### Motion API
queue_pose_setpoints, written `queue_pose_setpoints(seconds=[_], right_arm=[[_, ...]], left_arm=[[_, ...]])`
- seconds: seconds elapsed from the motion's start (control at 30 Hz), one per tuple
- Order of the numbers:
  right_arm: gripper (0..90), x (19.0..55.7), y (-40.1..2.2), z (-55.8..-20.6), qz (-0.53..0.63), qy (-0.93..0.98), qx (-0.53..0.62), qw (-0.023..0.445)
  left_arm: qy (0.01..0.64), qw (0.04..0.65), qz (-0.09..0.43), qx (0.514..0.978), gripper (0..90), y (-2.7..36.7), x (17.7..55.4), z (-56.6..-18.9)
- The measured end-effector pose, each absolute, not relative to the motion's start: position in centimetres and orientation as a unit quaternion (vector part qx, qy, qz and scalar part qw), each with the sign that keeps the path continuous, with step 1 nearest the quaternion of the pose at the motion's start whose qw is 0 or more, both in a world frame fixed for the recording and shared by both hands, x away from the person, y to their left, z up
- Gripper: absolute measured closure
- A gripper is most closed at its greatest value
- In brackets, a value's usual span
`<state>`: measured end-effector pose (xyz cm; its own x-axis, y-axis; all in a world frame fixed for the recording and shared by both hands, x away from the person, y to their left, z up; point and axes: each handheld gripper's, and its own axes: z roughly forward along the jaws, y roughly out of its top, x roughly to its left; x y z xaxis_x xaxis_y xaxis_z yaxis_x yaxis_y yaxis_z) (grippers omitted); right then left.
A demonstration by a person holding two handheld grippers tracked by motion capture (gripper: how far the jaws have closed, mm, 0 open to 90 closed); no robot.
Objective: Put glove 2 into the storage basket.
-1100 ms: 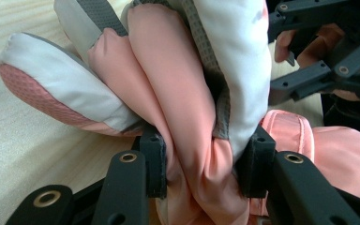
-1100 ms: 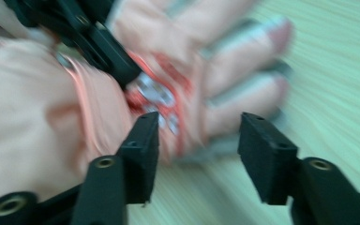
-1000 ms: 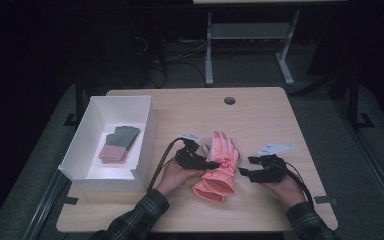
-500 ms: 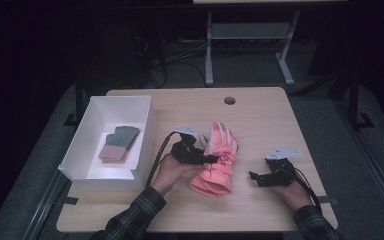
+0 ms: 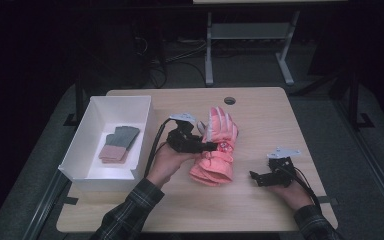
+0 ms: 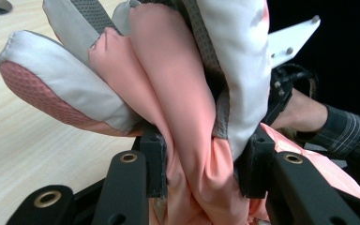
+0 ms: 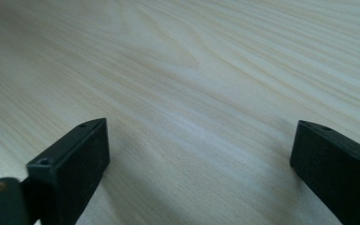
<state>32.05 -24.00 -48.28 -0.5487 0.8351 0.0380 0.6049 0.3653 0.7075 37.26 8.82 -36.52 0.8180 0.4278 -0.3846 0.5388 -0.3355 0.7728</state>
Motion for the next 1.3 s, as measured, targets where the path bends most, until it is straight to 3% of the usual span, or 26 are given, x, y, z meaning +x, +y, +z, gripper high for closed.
queue_pose_setpoints(seconds=[0.67, 1.3], right_arm=[[2.5, 32.1, -24.1, -48.3, 0.341, 0.806, 0.453, 0.170], [2.6, 32.1, -24.1, -48.3, 0.340, 0.804, 0.457, 0.172]], left_arm=[[0.303, 0.509, -0.019, 0.806, 60.7, 12.9, 38.0, -28.9], [0.331, 0.508, 0.024, 0.795, 60.4, 18.9, 38.4, -25.4]])
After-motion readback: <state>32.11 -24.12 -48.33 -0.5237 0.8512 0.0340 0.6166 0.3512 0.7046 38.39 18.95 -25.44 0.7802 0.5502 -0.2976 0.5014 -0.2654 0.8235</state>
